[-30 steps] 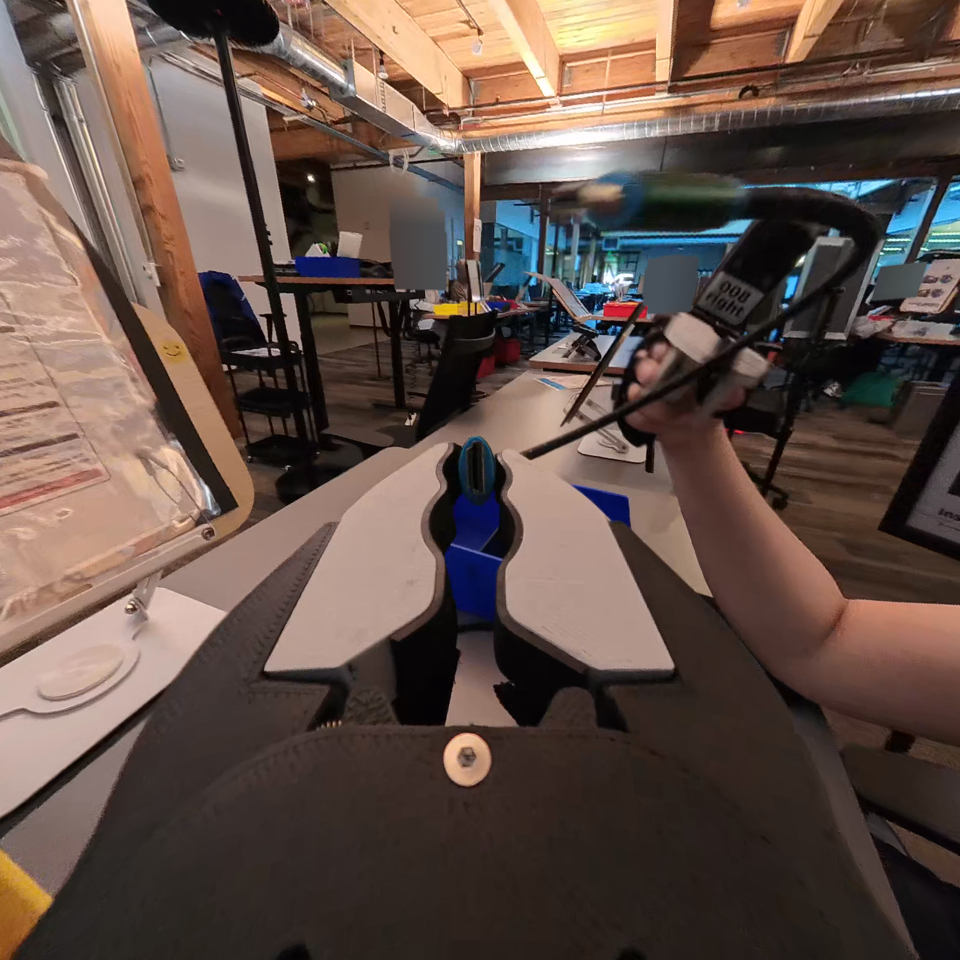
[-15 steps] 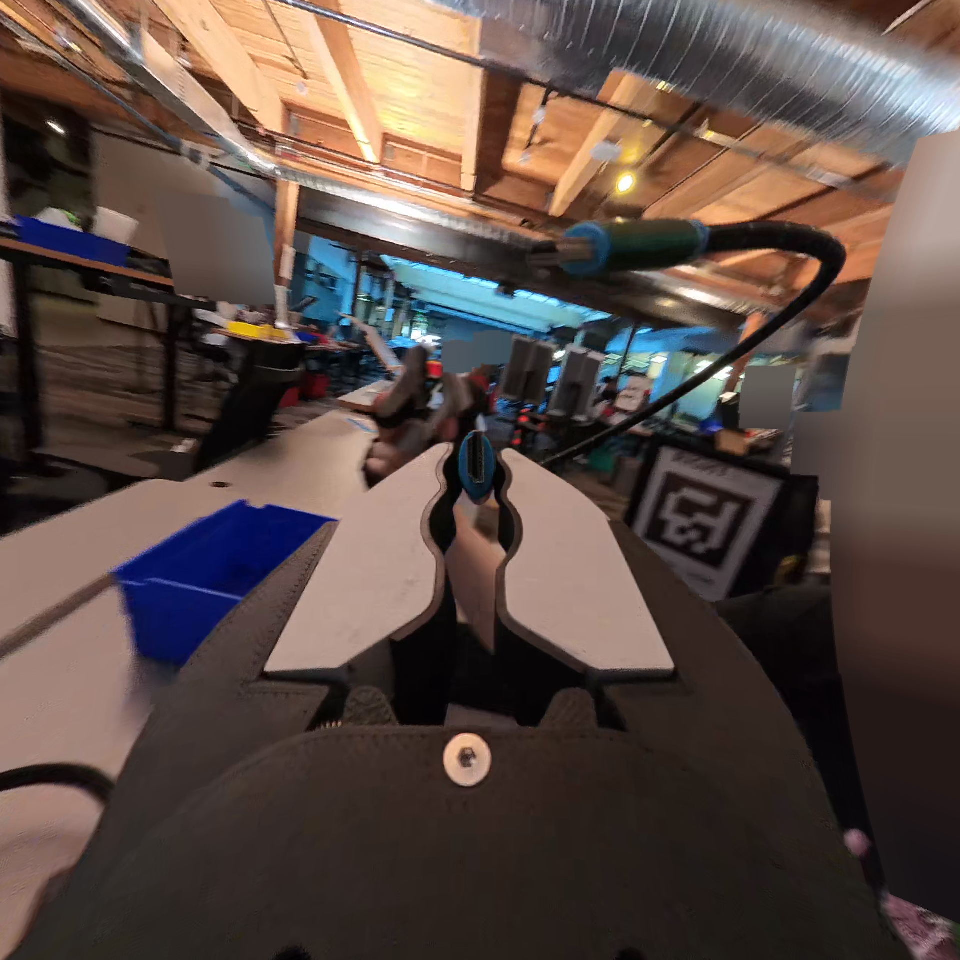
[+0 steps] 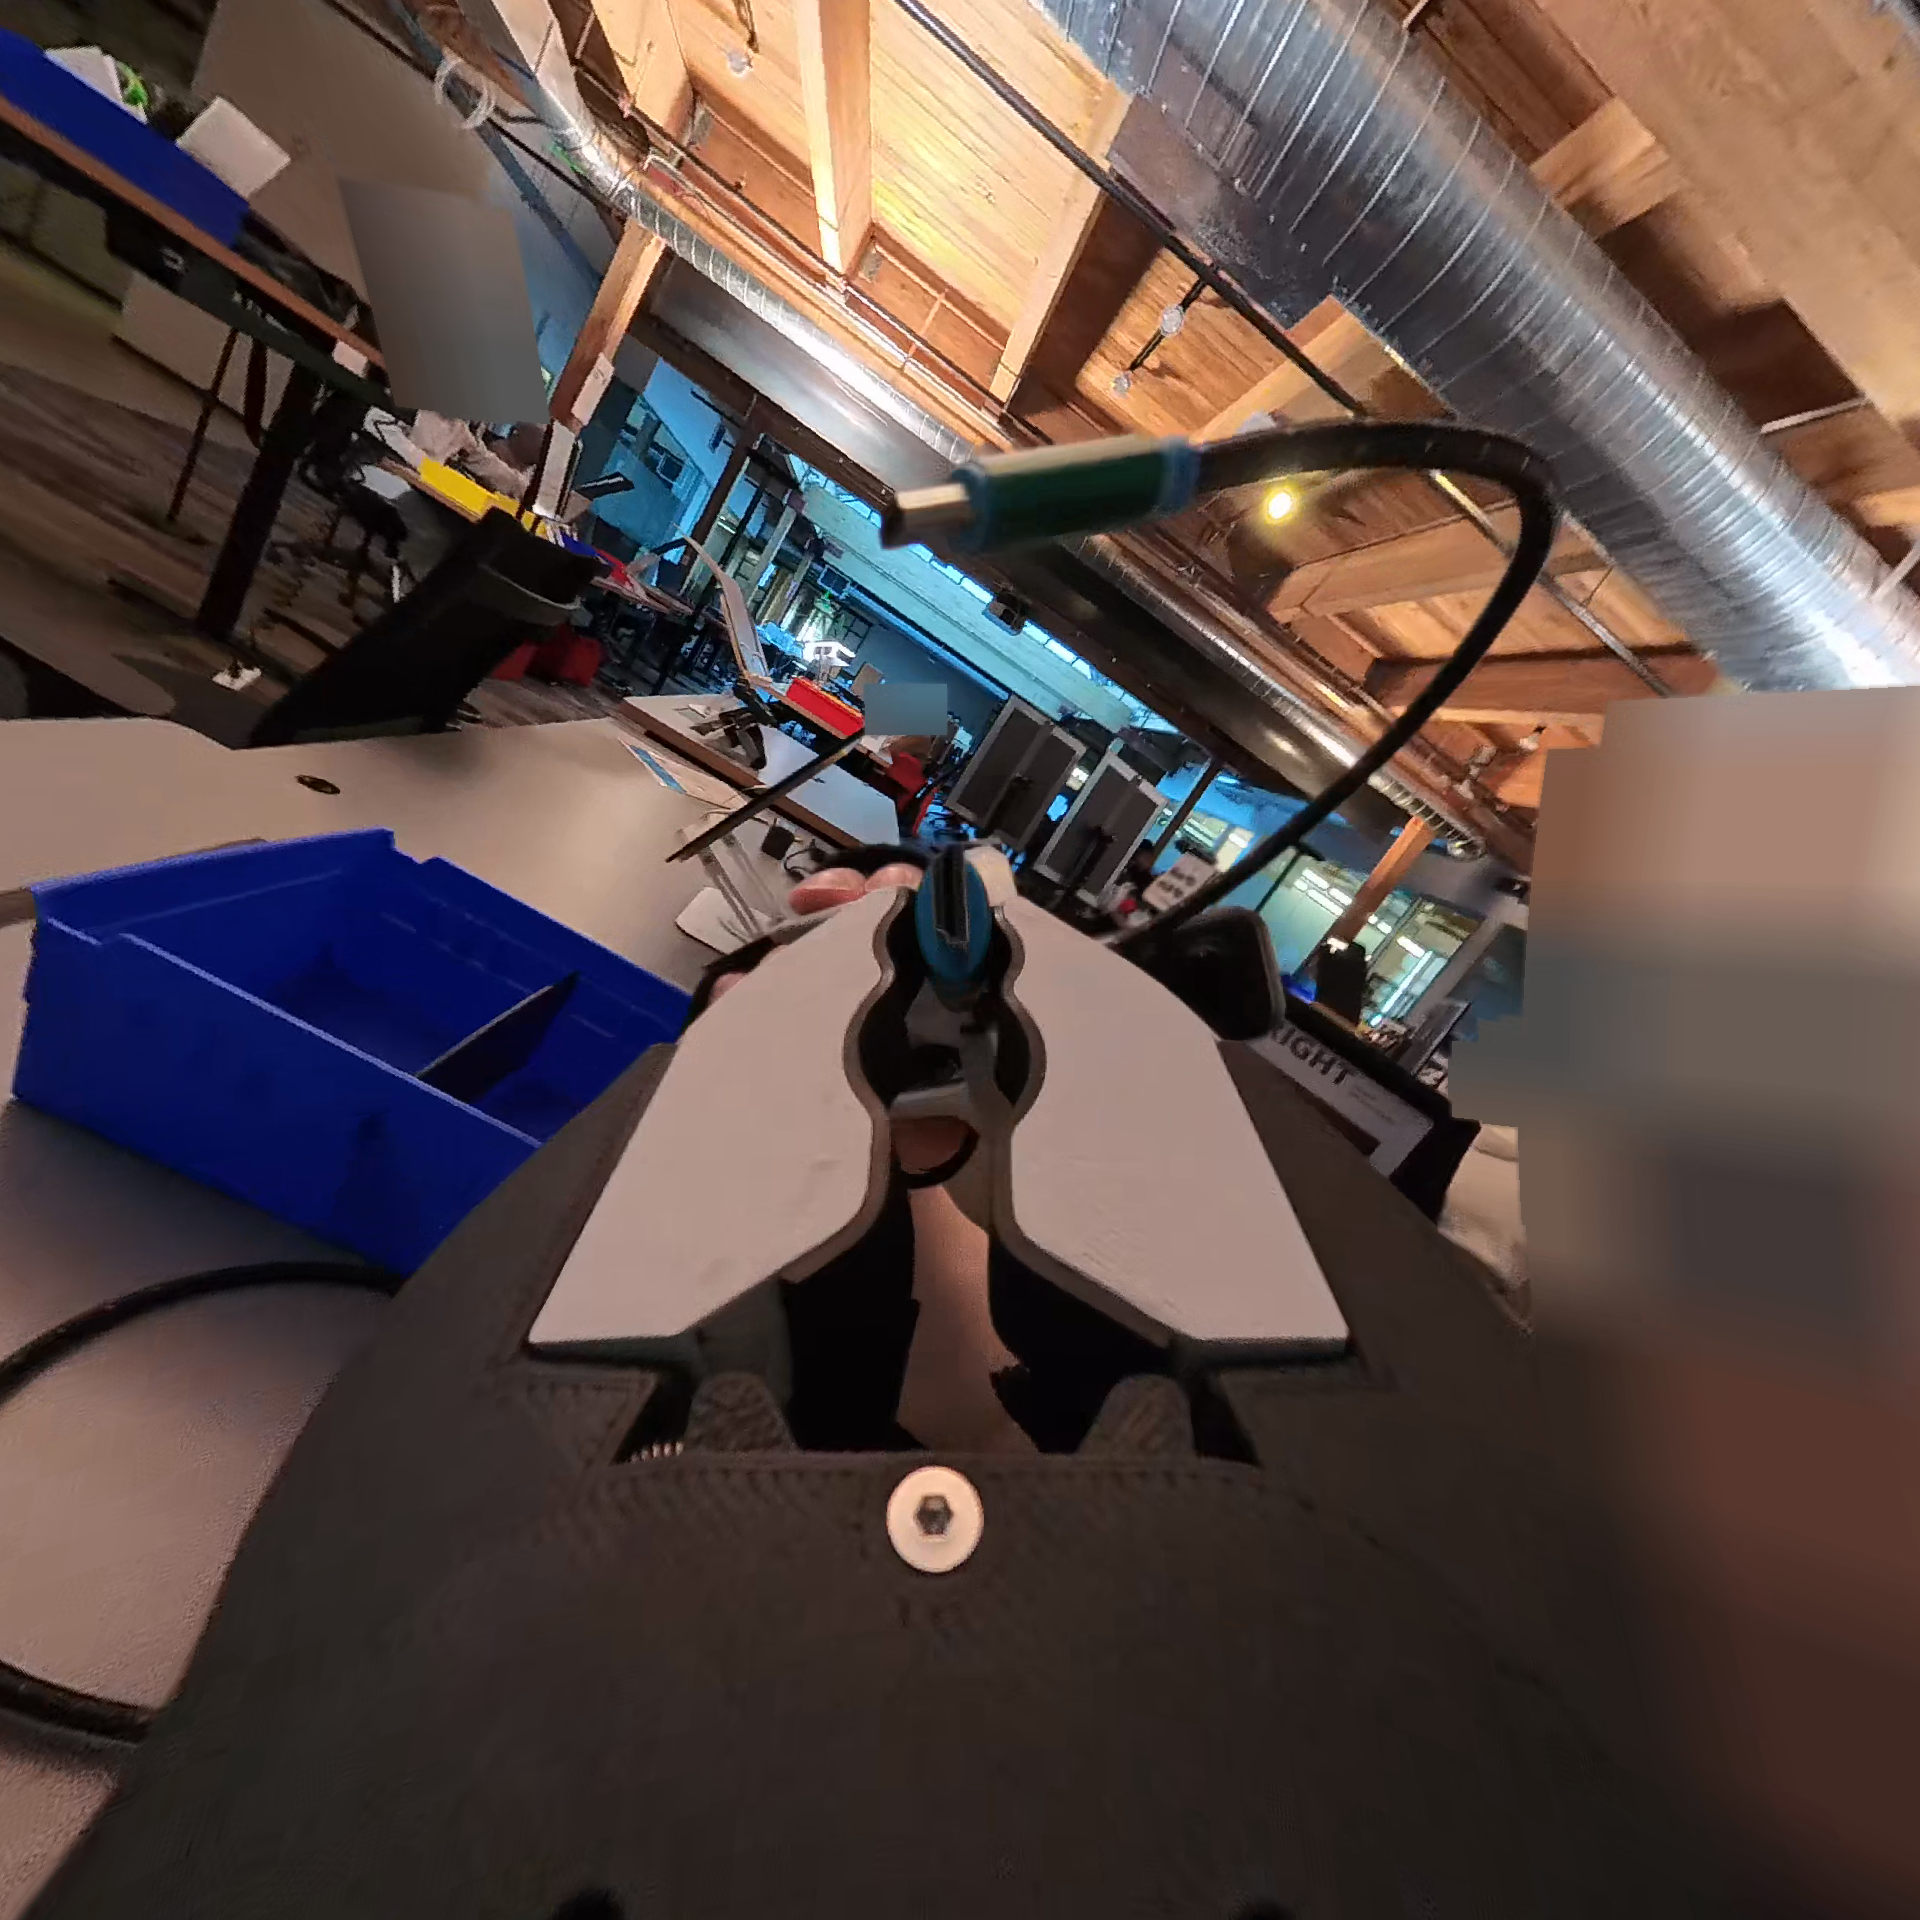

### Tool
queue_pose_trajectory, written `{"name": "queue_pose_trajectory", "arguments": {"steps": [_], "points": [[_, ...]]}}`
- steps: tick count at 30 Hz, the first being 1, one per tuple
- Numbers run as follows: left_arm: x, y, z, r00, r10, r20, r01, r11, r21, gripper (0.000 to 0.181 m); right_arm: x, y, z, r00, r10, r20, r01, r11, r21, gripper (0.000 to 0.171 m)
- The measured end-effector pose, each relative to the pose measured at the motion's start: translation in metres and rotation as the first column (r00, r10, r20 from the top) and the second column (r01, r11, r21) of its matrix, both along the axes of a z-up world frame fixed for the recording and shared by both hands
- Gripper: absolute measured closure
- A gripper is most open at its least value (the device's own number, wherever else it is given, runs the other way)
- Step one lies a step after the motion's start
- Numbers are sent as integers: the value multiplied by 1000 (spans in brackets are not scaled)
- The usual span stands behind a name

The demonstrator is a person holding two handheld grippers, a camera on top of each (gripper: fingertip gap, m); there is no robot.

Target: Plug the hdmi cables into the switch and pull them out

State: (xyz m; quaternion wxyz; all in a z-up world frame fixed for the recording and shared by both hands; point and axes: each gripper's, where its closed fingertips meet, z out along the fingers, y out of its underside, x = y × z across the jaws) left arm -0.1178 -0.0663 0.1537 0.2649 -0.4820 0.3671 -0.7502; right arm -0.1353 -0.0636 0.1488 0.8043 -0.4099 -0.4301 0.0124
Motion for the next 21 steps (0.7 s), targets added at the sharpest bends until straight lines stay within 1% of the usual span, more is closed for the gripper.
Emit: {"name": "queue_pose_trajectory", "arguments": {"steps": [1,4,8,15,21], "points": [[0,1,-1,1000,-7,-3,7,1000,-22,170,1,2,0,999,-37,19,37,999,12,156],[0,6,-4,1000,-5,-20,4,999,-48,170,3,8,-4,991,-111,78,111,994,9,159],[-1,8,-4,1000,-4,-14,4,998,-67,170,4,11,-6,981,-158,110,156,988,20,160],[0,14,-2,1000,11,13,-10,994,-108,170,6,15,-5,980,-185,72,183,983,32,161],[0,14,0,999,39,33,-35,992,-119,170,7,15,-2,984,-175,29,174,984,41,161]]}}
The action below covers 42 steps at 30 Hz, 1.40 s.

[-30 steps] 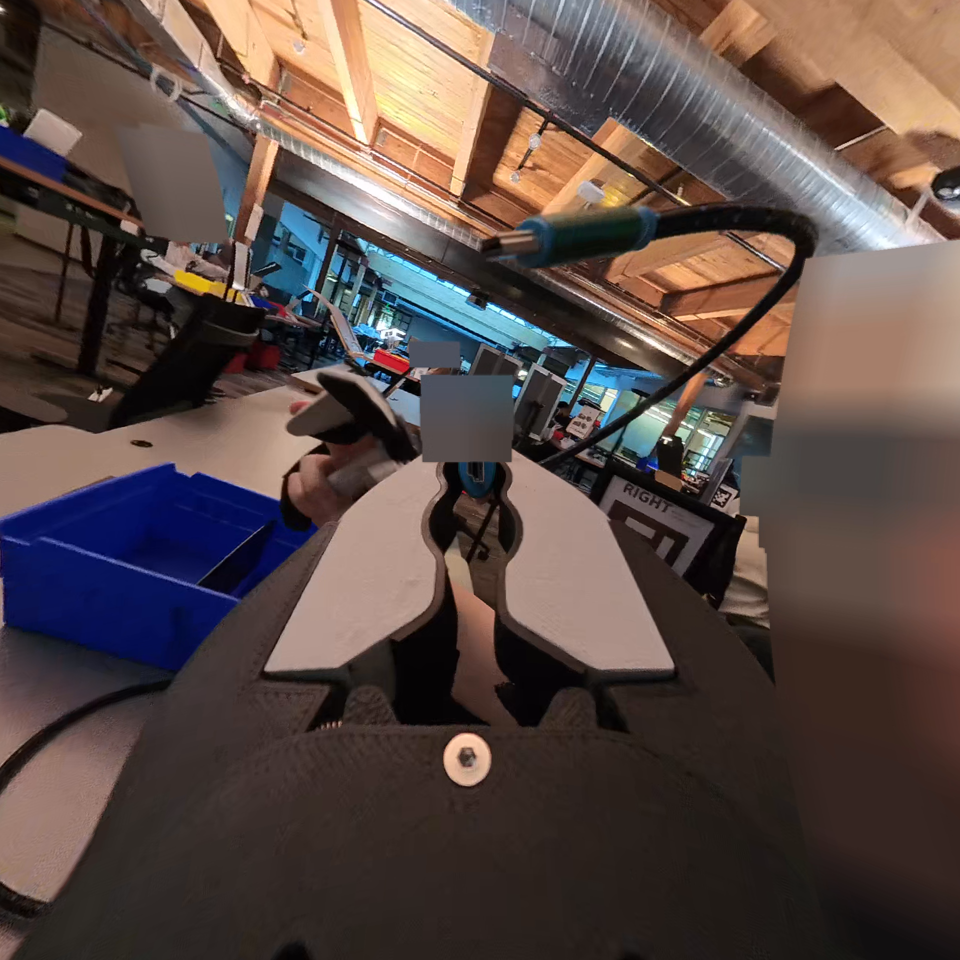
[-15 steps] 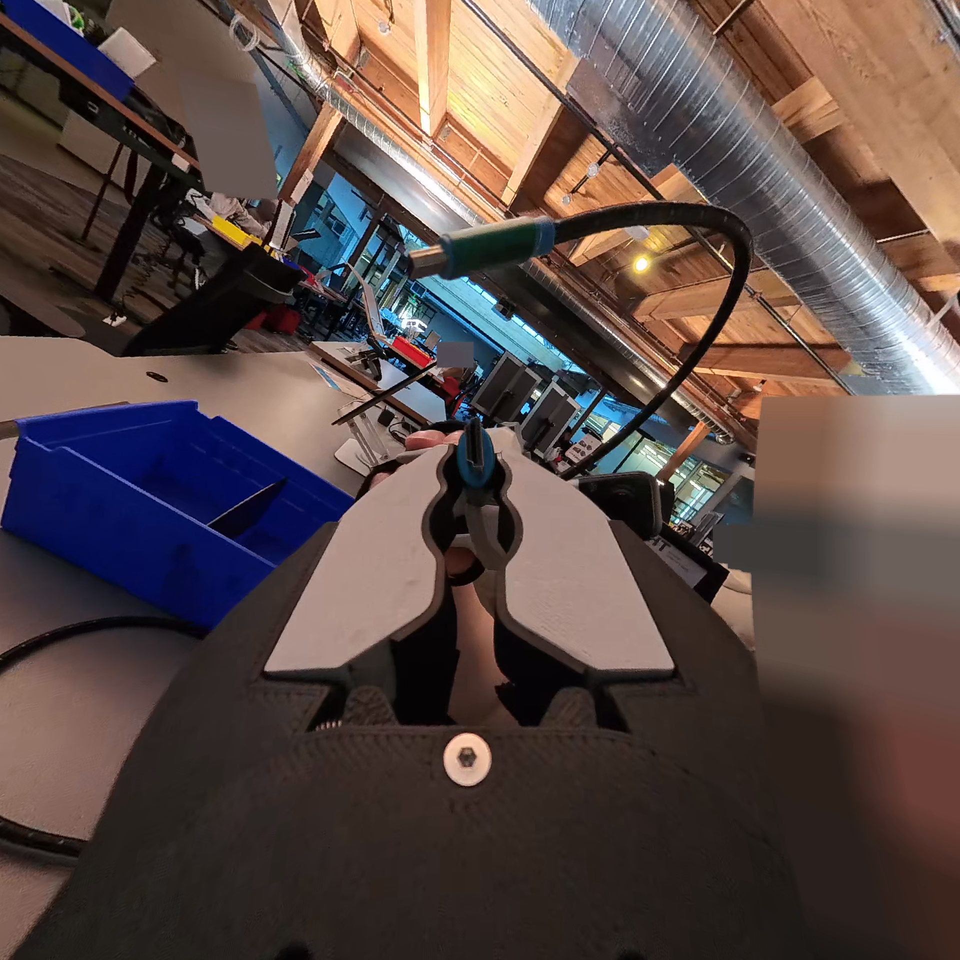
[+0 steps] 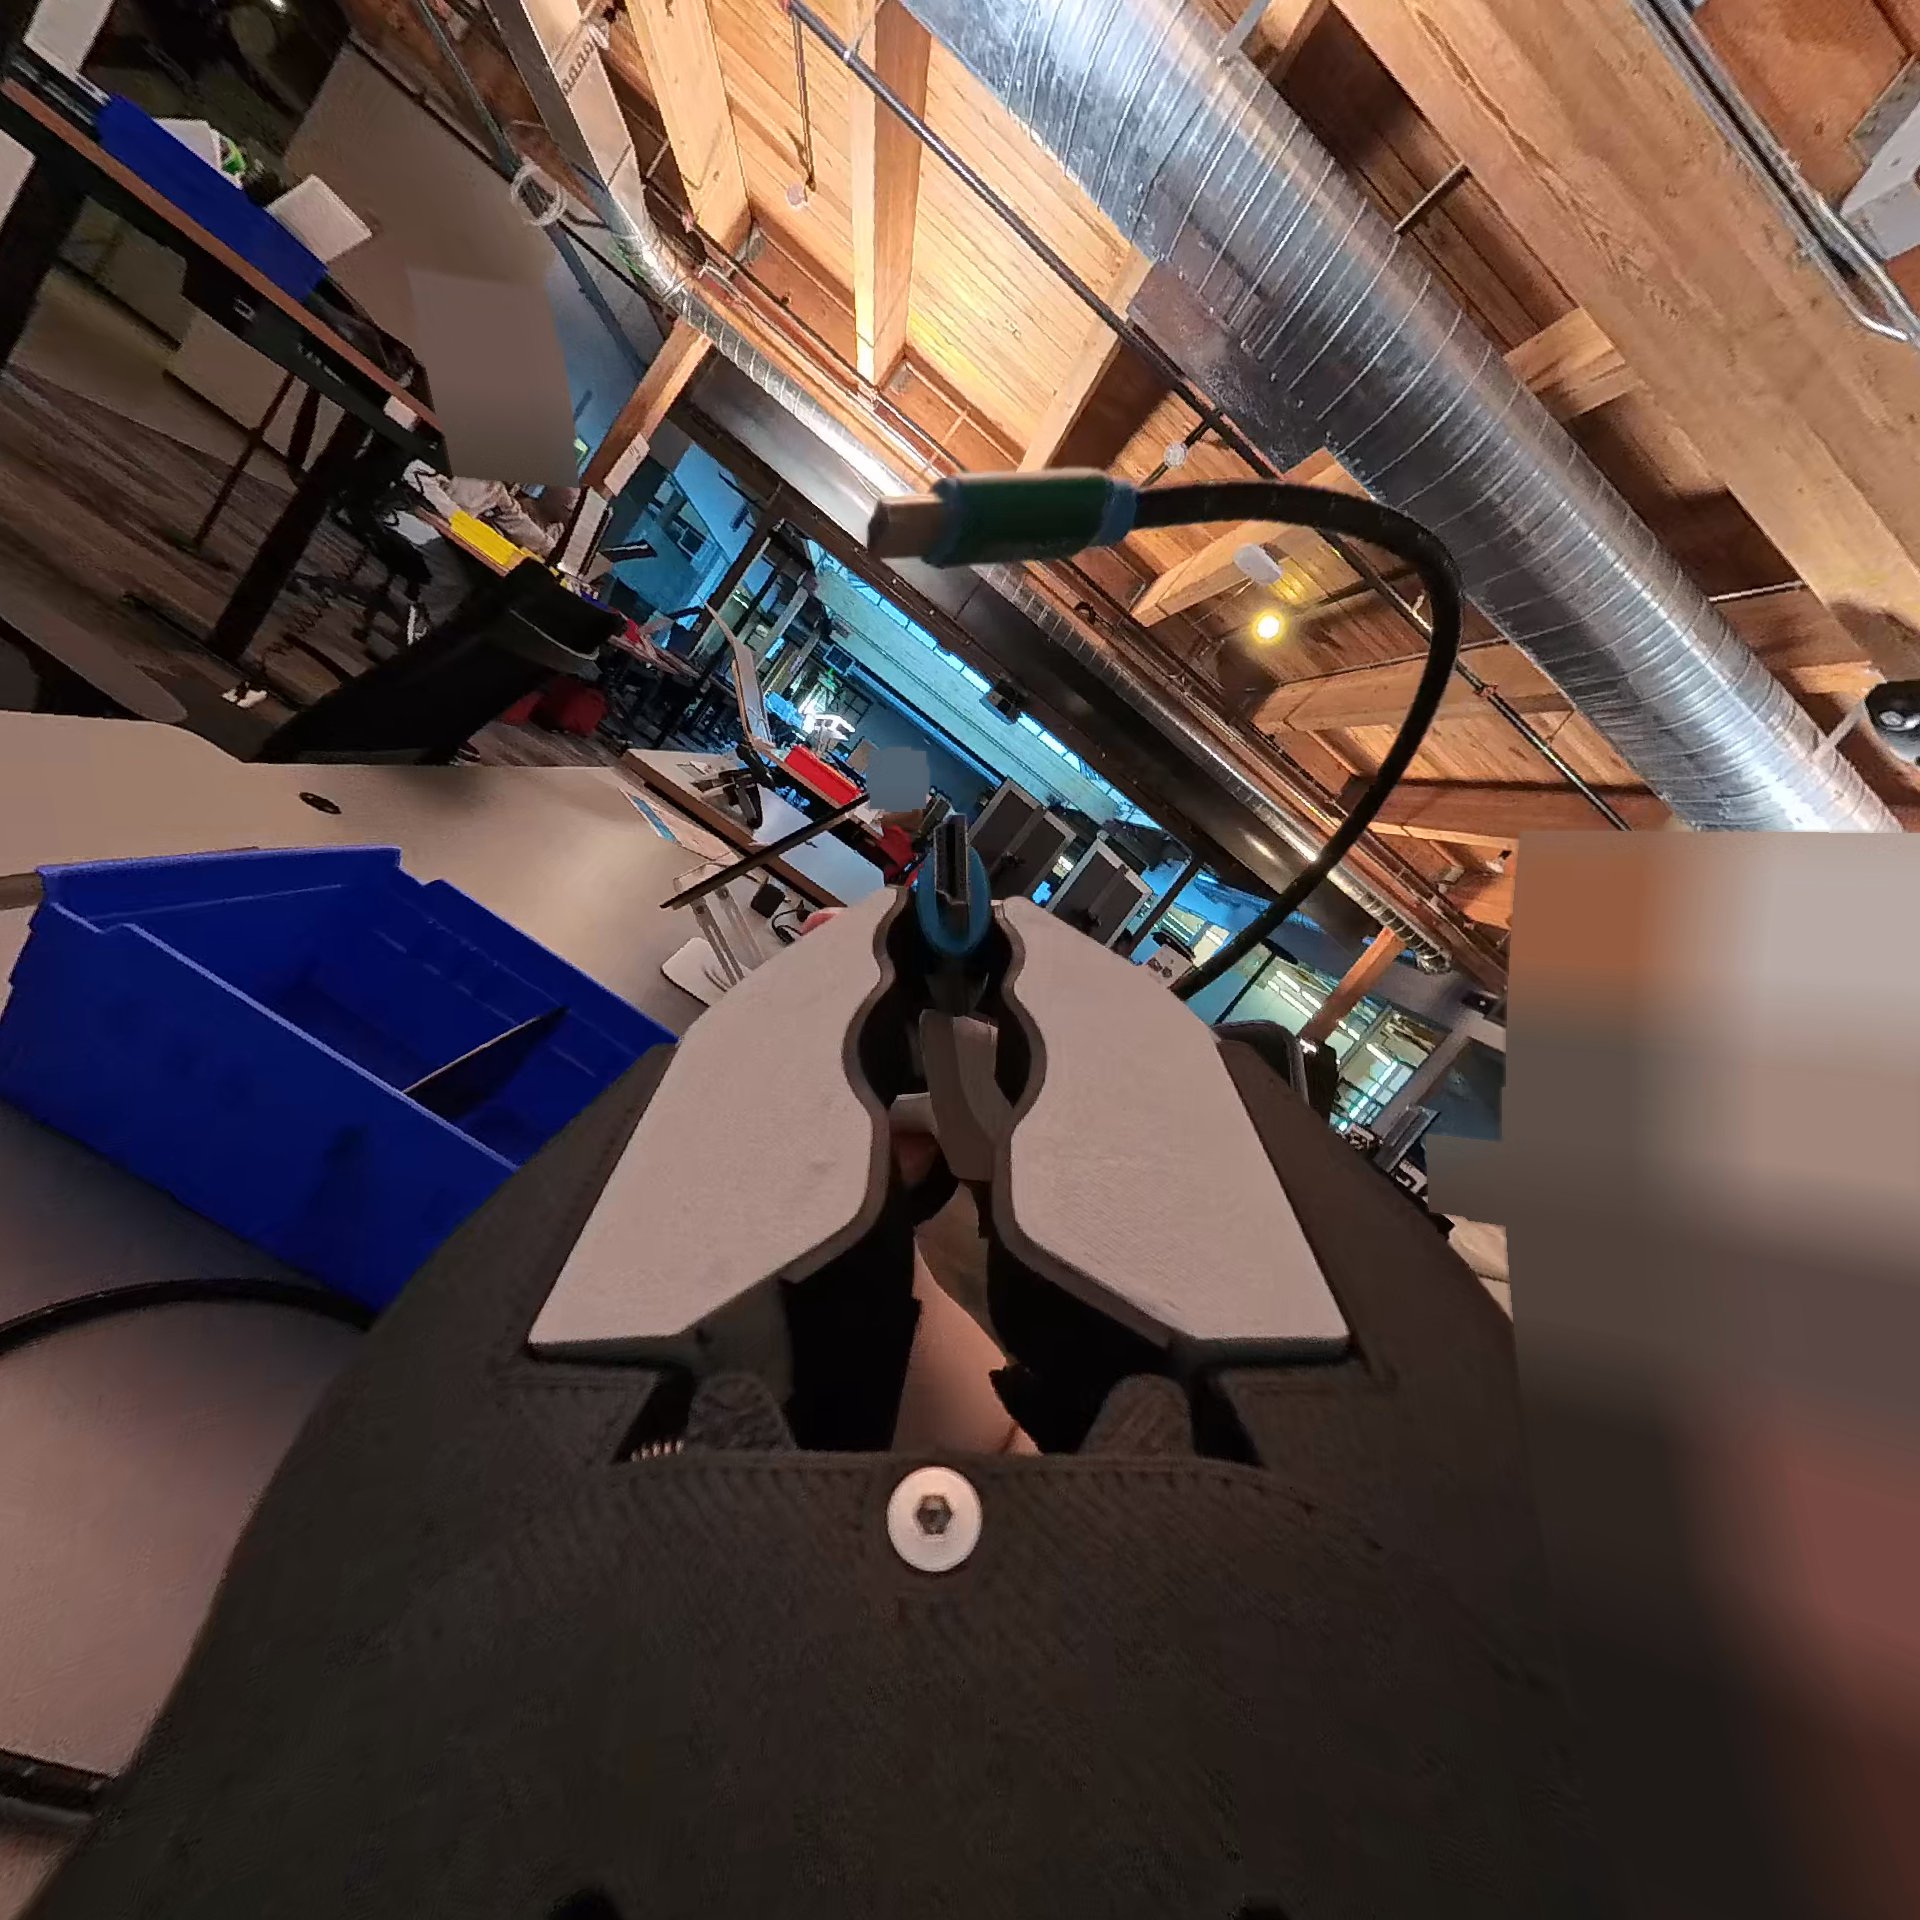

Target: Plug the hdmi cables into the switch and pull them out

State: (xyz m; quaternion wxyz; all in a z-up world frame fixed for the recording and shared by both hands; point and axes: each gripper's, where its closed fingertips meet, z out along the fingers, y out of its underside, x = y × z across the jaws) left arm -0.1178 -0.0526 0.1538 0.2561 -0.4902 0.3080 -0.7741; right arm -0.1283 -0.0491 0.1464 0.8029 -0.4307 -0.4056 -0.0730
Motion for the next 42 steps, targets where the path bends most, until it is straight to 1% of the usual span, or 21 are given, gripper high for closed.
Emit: {"name": "queue_pose_trajectory", "arguments": {"steps": [6,10,13,17,23,25,29,32,37,42], "points": [[0,0,1,1000,12,19,-12,1000,-14,170,1,0,0,1000,-3,-7,3,1000,4,161],[0,0,2,999,25,29,-25,1000,-13,170,1,-1,2,1000,-25,4,25,999,42,160],[-1,1,3,999,28,40,-27,999,-25,170,2,-2,4,1000,-21,-16,22,998,54,158],[-1,1,4,998,30,49,-29,999,-30,170,-1,-4,3,1000,-11,-11,11,998,57,162],[-1,4,3,997,47,53,-45,998,-40,170,-1,0,1,1000,-20,-25,20,999,25,162],[-1,4,3,997,50,55,-47,998,-43,170,0,0,1,999,-17,-32,19,999,36,162],[0,4,3,994,90,56,-89,996,-20,170,1,3,0,997,-6,-71,6,1000,-3,163],[-1,4,4,995,81,65,-79,996,-28,169,1,2,2,994,14,-112,-16,1000,-20,163],[-1,5,4,993,99,69,-98,995,-13,170,0,3,1,991,-1,-133,-1,1000,-10,163],[1,5,2,994,87,69,-86,996,-29,170,1,3,0,988,-6,-152,3,1000,-19,163]]}}
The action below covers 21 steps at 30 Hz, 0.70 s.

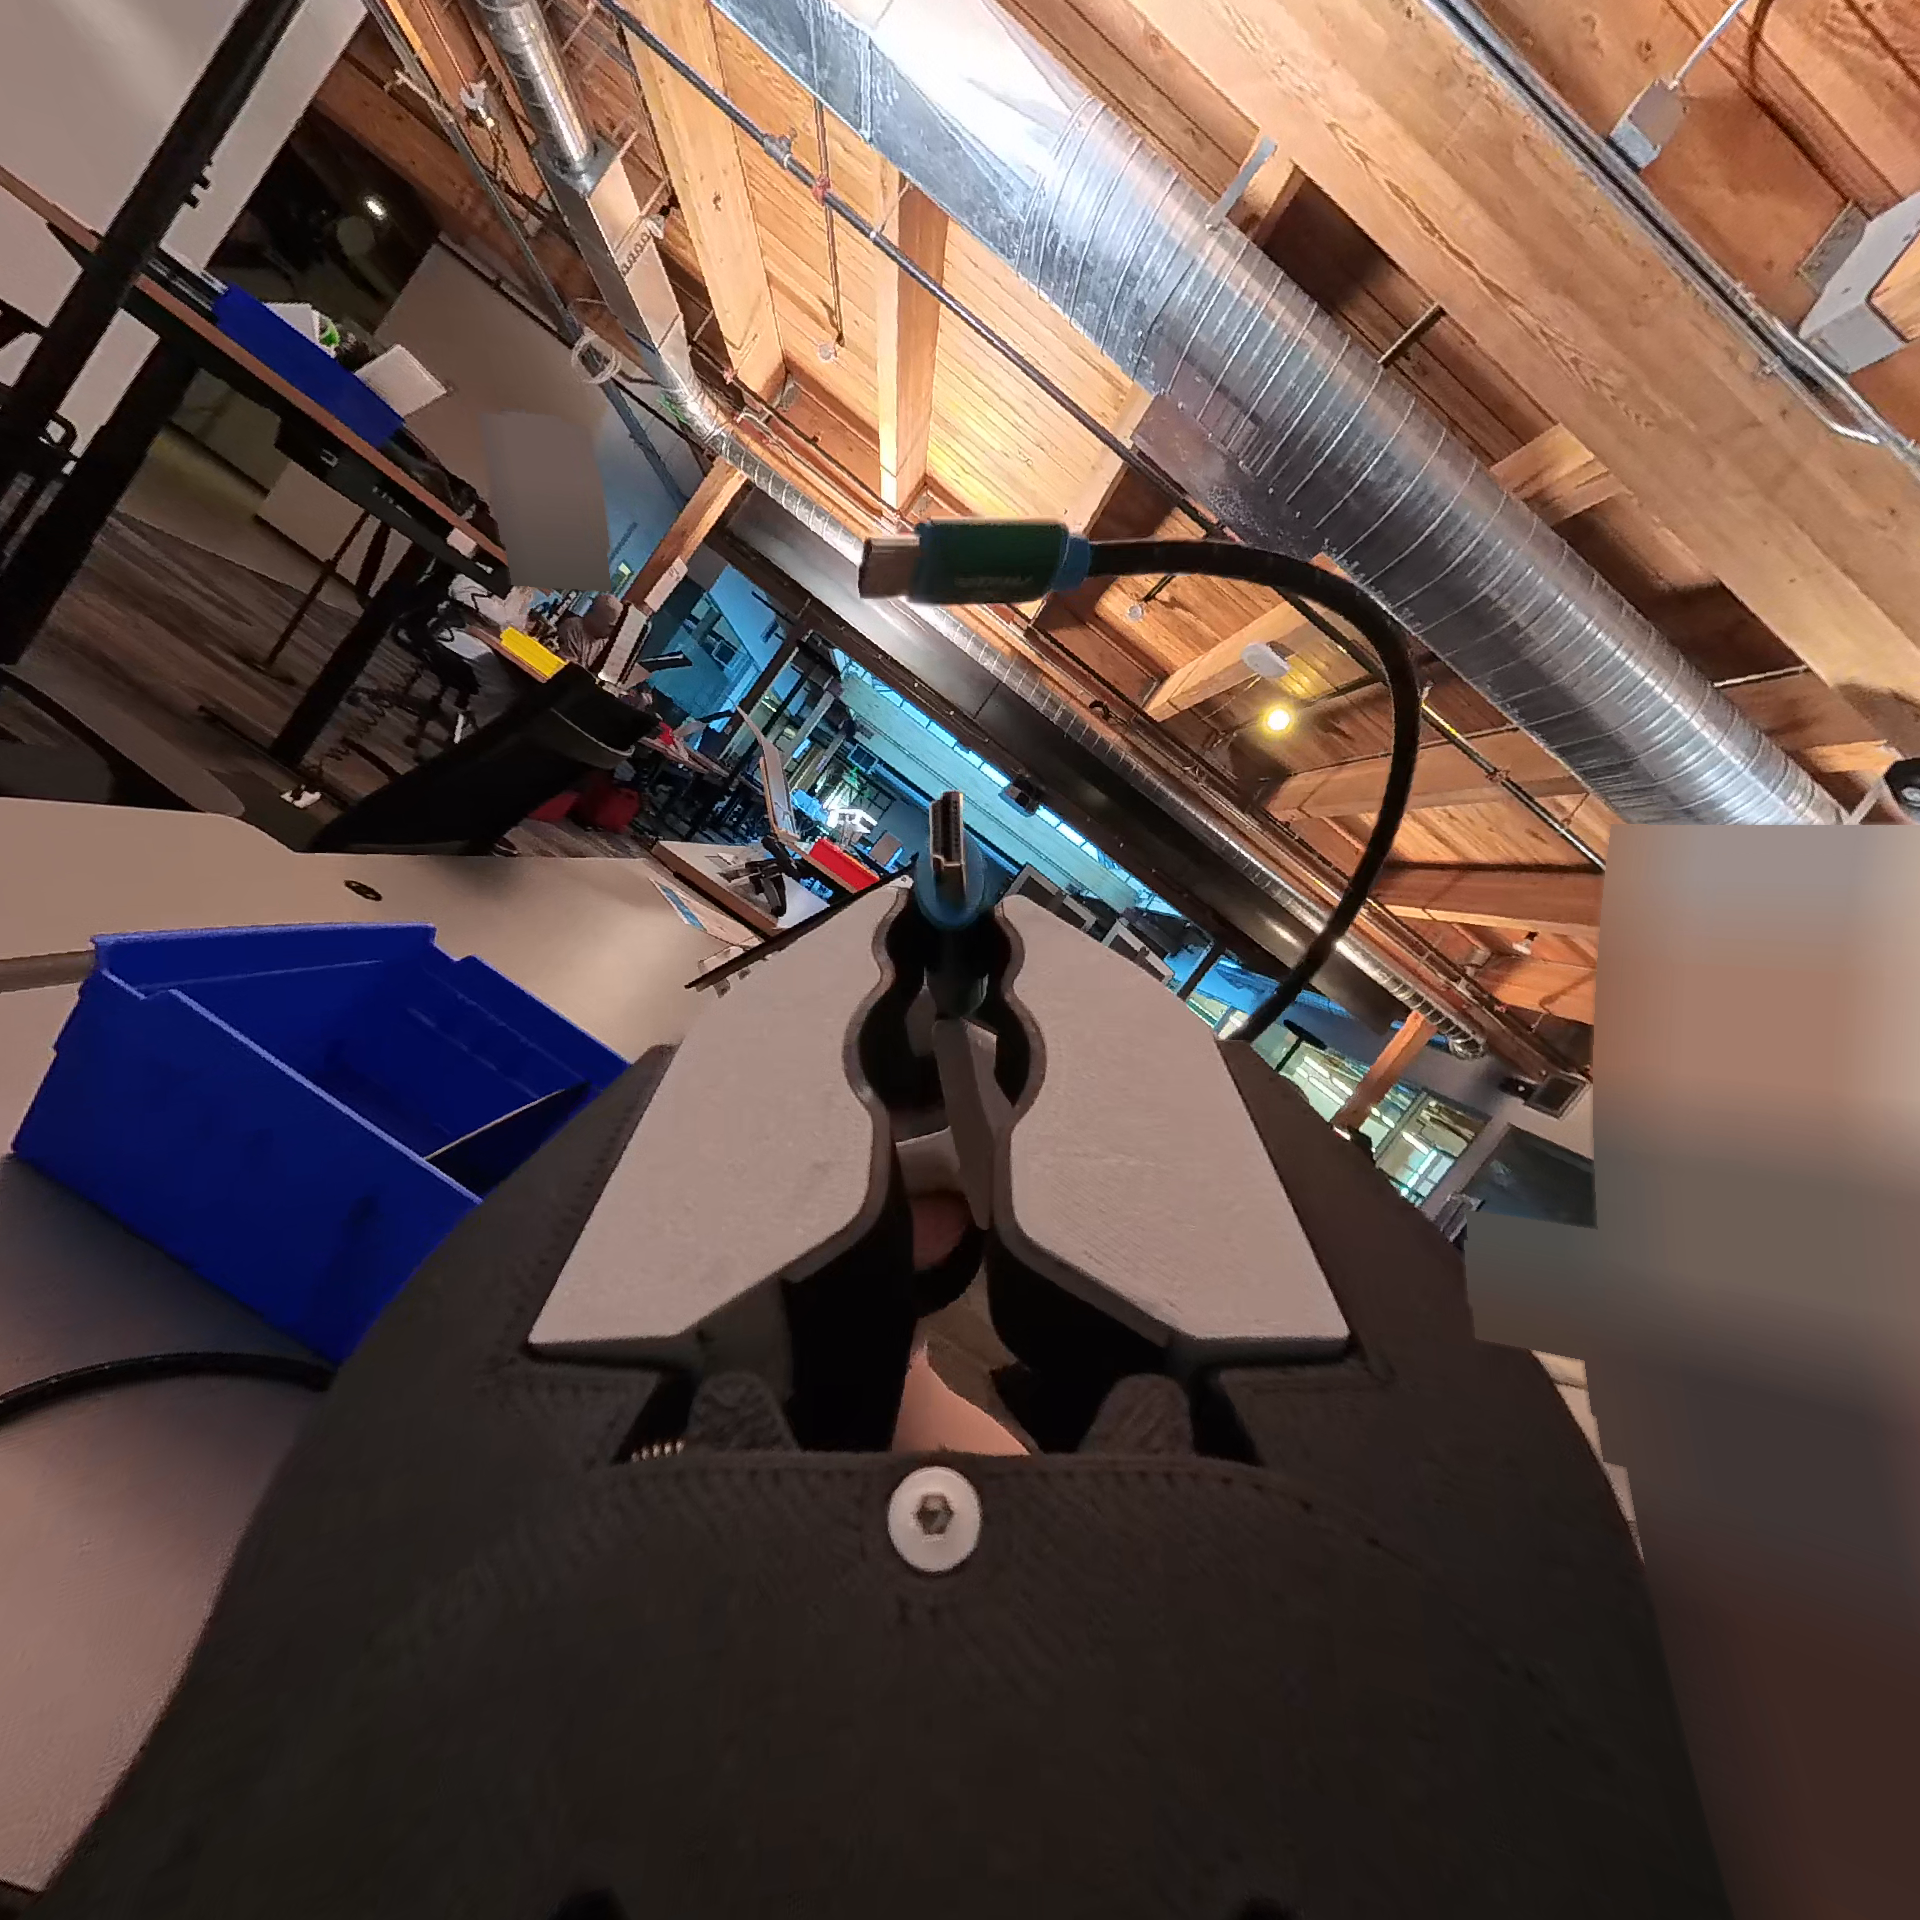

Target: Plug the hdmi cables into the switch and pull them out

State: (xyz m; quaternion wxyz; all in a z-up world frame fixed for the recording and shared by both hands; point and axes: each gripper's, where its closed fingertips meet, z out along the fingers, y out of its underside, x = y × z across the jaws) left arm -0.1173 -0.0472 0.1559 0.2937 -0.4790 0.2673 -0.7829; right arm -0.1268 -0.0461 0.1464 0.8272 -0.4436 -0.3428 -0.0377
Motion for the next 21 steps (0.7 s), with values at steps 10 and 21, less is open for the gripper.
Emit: {"name": "queue_pose_trajectory", "arguments": {"steps": [10,21], "points": [[0,0,1,1000,-9,21,9,1000,-24,171,0,0,0,998,-61,17,60,997,48,164],[-15,34,-19,846,455,-279,-227,781,582,130,54,0,22,989,-129,69,136,986,-100,164]]}}
